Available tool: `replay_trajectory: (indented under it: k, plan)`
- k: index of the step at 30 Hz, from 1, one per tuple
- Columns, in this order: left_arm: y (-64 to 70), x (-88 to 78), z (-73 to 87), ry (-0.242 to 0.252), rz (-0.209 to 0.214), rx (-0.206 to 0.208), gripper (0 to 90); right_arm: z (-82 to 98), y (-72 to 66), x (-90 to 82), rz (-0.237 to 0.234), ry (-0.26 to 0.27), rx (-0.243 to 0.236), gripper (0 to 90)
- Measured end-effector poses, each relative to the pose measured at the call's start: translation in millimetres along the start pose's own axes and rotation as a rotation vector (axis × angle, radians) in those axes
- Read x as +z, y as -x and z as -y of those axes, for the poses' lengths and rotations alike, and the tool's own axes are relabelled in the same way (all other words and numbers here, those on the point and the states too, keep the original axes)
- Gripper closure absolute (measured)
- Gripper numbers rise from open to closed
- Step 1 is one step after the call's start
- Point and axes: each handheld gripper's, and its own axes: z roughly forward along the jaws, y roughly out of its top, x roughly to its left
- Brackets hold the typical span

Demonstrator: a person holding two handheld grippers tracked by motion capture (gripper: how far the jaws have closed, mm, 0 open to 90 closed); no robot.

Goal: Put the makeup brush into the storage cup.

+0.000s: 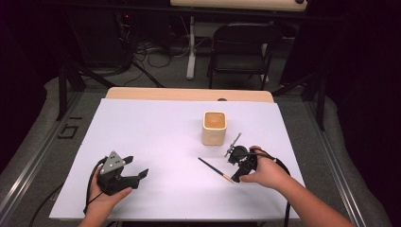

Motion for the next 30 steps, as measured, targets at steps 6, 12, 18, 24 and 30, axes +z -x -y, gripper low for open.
replay_trajectory:
  k: [6, 12, 18, 24, 30]
  plan:
    - [0.2, 0.2, -0.1, 0.000, 0.001, 0.001, 23.9, -1.4, 5.5, -0.8, -0.014, -0.010, 0.005, 43.8]
    - [0.3, 0.6, 0.0, -0.001, 0.001, -0.001, 23.9, -5.8, 8.0, 0.7, -0.031, -0.022, -0.008, 45.4]
    - [0.5, 1.0, -0.1, -0.005, 0.000, 0.002, 23.9, -10.7, 7.7, 5.7, -0.035, -0.035, -0.016, 47.1]
    - [0.6, 1.3, -0.2, -0.009, 0.003, 0.003, 23.9, -17.1, 6.7, 11.8, -0.039, -0.045, -0.032, 48.2]
    - [0.5, 1.2, -0.1, -0.009, 0.000, 0.002, 24.0, -25.2, 2.3, 15.5, -0.028, -0.045, -0.051, 49.4]
